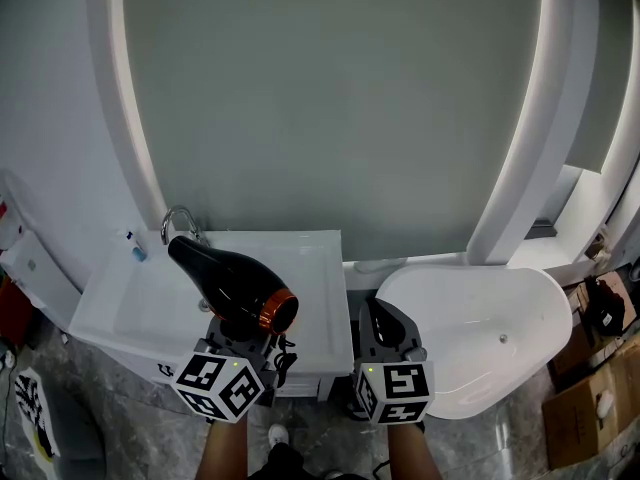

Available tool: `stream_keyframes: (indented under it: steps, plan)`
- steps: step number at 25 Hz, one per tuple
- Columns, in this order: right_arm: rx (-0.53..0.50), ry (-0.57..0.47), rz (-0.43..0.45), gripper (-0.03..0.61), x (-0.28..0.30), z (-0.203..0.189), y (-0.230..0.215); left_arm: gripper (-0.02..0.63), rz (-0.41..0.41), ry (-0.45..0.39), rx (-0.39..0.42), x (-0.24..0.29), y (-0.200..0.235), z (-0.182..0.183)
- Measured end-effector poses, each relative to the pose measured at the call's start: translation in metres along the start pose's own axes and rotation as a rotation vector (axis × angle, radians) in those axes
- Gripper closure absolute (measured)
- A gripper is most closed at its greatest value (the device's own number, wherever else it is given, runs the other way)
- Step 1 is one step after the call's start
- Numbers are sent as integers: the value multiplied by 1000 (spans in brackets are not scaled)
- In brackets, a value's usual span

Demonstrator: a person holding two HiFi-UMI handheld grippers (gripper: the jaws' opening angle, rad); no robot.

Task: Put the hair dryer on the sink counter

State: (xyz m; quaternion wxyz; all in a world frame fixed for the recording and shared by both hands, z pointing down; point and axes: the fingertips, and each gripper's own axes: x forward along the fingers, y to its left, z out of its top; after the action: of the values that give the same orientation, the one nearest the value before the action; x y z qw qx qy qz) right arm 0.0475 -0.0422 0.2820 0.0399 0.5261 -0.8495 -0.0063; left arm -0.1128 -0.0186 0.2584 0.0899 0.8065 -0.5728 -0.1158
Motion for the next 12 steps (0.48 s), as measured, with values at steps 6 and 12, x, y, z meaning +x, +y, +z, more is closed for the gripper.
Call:
stream_keyframes:
  steps: [6,12]
  plan:
    - [-2,12,-11,557,37,1,1,437,-19,18,-28,28,25,-2]
    - [1,25,-43,557,68,2,3,437,-49,33,-50,50,47,-1]
